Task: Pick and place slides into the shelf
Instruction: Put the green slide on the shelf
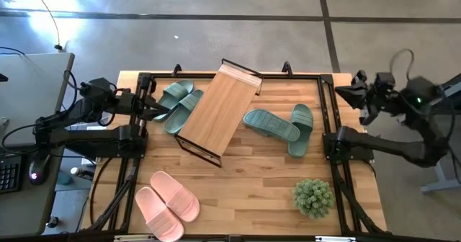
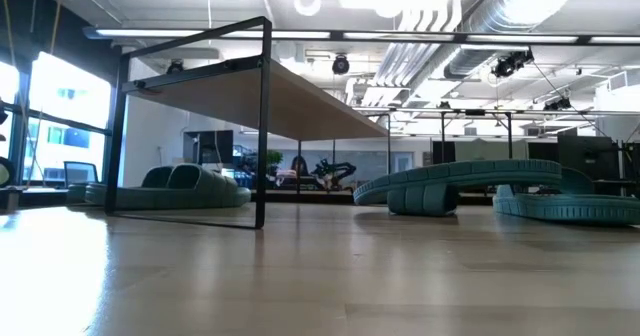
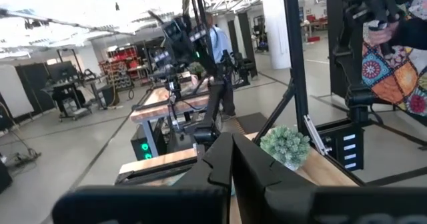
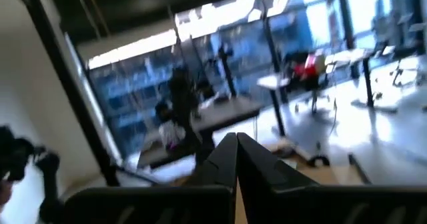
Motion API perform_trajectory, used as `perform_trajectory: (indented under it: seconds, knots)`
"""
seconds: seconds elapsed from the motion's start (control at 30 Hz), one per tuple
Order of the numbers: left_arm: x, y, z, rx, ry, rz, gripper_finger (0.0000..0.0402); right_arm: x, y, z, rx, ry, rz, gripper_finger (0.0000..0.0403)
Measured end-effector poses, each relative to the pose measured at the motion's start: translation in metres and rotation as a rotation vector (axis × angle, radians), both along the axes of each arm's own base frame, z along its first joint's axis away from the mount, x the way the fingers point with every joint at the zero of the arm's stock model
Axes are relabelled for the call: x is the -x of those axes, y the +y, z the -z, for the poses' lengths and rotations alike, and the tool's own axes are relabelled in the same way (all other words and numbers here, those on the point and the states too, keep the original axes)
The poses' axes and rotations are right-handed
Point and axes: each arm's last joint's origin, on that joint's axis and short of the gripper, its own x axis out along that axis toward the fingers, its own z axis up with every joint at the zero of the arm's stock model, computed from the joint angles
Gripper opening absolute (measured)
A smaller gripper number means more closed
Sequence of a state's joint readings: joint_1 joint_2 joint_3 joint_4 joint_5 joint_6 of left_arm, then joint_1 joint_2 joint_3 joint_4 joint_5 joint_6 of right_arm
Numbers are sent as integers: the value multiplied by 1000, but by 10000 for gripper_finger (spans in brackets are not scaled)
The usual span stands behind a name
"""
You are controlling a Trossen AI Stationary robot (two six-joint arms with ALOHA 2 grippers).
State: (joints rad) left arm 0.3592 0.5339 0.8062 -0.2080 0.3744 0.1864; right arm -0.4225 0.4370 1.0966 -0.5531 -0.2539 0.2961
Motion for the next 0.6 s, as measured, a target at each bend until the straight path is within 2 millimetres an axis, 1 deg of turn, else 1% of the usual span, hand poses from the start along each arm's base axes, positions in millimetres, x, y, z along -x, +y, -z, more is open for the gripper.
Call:
perform_trajectory:
  seconds: [0.07,0.13,0.23,0.33,0.47,0.6]
  knots:
    - [0,0,1,12,8,0,0,-12,-4,-12,-15,111,-39,1]
    - [0,0,1,20,14,1,1,-25,-10,-17,-57,263,-48,1]
    - [0,0,3,38,31,1,1,-43,-18,-14,-168,541,-53,1]
    - [0,0,4,52,42,1,1,-58,-23,-10,-240,760,-76,1]
    - [0,0,5,57,54,1,1,-78,-22,-11,-231,905,-103,1]
    - [0,0,6,60,61,1,1,-95,-13,-24,-214,921,-147,1]
